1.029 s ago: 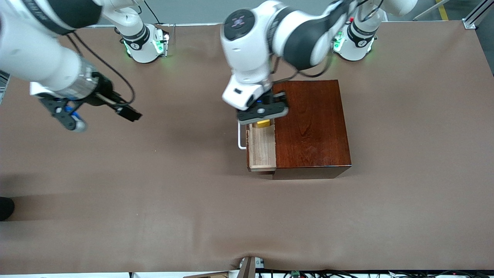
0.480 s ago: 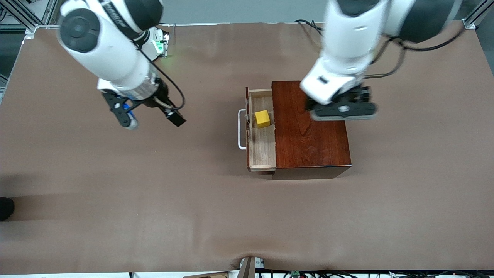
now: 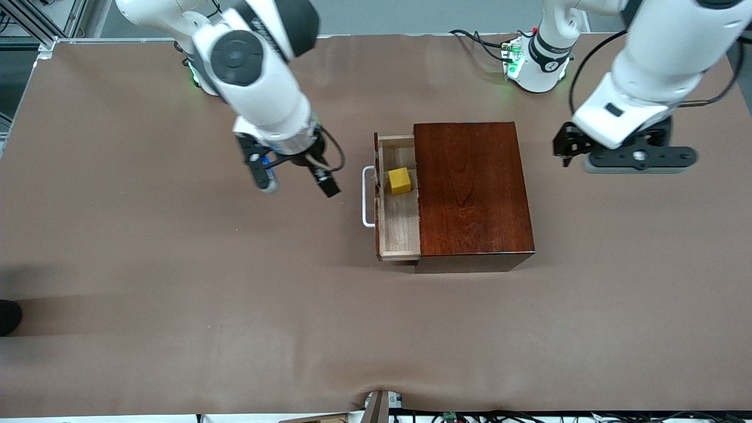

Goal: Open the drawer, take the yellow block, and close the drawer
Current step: 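Lower the right gripper into the drawer and grasp the yellow cube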

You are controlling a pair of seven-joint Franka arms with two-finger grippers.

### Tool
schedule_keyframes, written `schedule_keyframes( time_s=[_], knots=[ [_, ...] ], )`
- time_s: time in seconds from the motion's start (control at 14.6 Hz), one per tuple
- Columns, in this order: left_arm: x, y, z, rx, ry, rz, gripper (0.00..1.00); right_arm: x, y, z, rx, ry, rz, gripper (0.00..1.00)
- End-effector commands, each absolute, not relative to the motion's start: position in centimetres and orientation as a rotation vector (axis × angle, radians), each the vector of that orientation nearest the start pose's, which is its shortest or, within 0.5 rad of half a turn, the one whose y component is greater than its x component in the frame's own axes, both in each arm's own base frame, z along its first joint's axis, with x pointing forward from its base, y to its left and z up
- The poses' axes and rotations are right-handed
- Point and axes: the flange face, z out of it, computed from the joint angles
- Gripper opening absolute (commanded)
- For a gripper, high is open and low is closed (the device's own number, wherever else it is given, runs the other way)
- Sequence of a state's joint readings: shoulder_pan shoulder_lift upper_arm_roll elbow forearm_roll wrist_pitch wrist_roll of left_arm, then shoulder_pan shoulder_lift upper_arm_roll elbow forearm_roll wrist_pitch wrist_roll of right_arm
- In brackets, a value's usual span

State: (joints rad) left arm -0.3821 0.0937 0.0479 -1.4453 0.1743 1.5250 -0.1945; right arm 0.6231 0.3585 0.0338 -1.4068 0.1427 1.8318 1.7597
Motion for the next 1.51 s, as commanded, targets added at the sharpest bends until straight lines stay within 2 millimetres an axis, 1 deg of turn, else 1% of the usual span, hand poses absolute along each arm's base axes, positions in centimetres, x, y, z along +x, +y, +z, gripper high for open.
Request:
schedule_keyframes(
  time_s=[0.0, 0.07, 0.14, 0.21, 0.34, 0.41, 0.62, 0.75, 0.89, 0.96, 1.03, 1.1, 1.3, 1.44],
  knots=[
    [54.9, -15.6, 63.9, -3.003, 0.269, -0.059, 1.00, 52.7, 44.7, 49.2, -2.468, 1.726, 0.184, 1.00],
    [55.2, -14.7, 64.5, -3.028, 0.258, -0.070, 1.00, 52.6, 45.7, 48.3, -2.428, 1.766, 0.183, 1.00],
    [55.4, -14.2, 64.8, -3.041, 0.248, -0.076, 1.00, 52.3, 46.9, 47.6, -2.383, 1.800, 0.180, 1.00],
    [55.4, -14.0, 64.9, -3.039, 0.245, -0.078, 1.00, 52.2, 47.8, 46.8, -2.345, 1.827, 0.179, 1.00],
    [55.5, -12.9, 65.0, -3.033, 0.215, -0.081, 1.00, 51.7, 49.6, 45.0, -2.272, 1.901, 0.188, 1.00],
    [55.5, -12.9, 64.9, -3.040, 0.216, -0.077, 1.00, 50.9, 50.8, 43.7, -2.270, 1.919, 0.195, 1.00],
    [55.0, -12.6, 65.1, -3.039, 0.211, -0.039, 1.00, 49.1, 53.5, 39.9, -2.271, 1.988, 0.212, 1.00],
    [54.8, -11.9, 65.3, -3.042, 0.197, -0.040, 1.00, 48.7, 54.0, 38.3, -2.267, 2.028, 0.225, 1.00],
    [54.4, -12.1, 65.1, -3.039, 0.232, -0.030, 1.00, 48.3, 54.3, 37.2, -2.282, 2.037, 0.232, 1.00],
    [54.1, -11.8, 65.0, -3.039, 0.228, -0.025, 1.00, 47.9, 54.7, 36.5, -2.297, 2.035, 0.231, 1.00],
    [53.9, -11.8, 64.8, -3.041, 0.229, -0.018, 1.00, 46.9, 55.7, 35.1, -2.331, 2.025, 0.225, 1.00],
    [53.8, -12.1, 64.6, -3.040, 0.239, -0.013, 1.00, 46.8, 55.8, 34.3, -2.344, 2.028, 0.221, 1.00],
    [53.7, -12.2, 64.9, -3.041, 0.241, -0.023, 1.00, 46.8, 55.8, 33.9, -2.350, 2.029, 0.223, 1.00],
    [53.8, -12.1, 64.8, -3.043, 0.239, -0.020, 1.00, 46.6, 55.9, 32.9, -2.359, 2.041, 0.227, 1.00]
  ],
)
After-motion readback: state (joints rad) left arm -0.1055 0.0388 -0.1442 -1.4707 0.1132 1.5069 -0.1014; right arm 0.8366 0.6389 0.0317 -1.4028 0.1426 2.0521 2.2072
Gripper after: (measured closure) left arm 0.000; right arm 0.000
